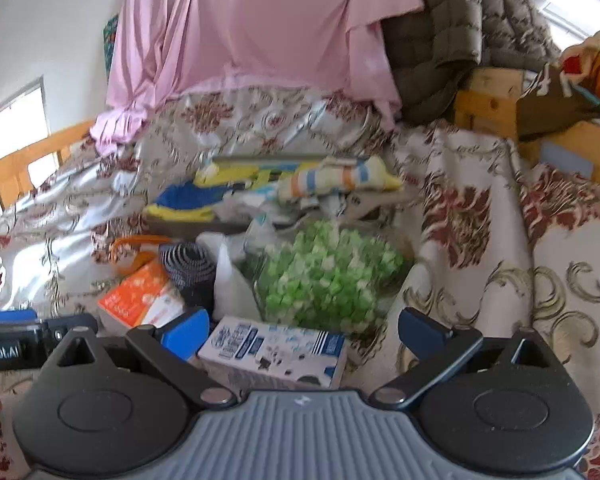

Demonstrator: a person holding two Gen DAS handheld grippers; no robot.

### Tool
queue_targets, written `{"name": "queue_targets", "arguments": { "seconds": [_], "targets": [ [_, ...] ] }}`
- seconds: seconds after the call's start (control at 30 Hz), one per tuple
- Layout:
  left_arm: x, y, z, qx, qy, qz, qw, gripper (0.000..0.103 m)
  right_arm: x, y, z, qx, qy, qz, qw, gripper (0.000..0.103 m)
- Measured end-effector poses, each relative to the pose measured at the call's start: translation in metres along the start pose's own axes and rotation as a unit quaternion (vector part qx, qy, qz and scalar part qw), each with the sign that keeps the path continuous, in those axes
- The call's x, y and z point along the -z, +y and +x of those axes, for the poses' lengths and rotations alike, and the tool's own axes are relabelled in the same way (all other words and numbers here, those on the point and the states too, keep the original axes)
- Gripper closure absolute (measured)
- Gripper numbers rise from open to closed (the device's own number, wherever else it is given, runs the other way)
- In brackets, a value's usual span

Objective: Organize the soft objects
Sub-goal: 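Move both grippers back from the tray to the pile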

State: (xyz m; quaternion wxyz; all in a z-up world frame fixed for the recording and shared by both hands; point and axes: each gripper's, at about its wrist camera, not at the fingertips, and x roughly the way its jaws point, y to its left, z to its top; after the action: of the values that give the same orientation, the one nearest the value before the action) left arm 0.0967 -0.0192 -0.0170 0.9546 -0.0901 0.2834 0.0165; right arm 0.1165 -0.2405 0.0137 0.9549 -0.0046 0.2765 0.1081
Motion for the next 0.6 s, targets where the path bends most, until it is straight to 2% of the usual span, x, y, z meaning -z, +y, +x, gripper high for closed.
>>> {"name": "queue_targets", "arguments": {
  "seconds": [0.3, 0.6],
  "targets": [
    [-0.004, 0.008, 0.007, -0.021, 0.015, -0.019, 0.9995, 0.001, 0.001, 0.003, 0.005, -0.022, 0.016, -0.007, 1.000, 0.000],
    [-0.007, 0.011, 0.010, -0.036, 0.015, -0.014, 0.9991, 0.001, -0.003, 0.012, 0.006, -0.048, 0.008, -0.026, 0.999, 0.000]
  ]
}}
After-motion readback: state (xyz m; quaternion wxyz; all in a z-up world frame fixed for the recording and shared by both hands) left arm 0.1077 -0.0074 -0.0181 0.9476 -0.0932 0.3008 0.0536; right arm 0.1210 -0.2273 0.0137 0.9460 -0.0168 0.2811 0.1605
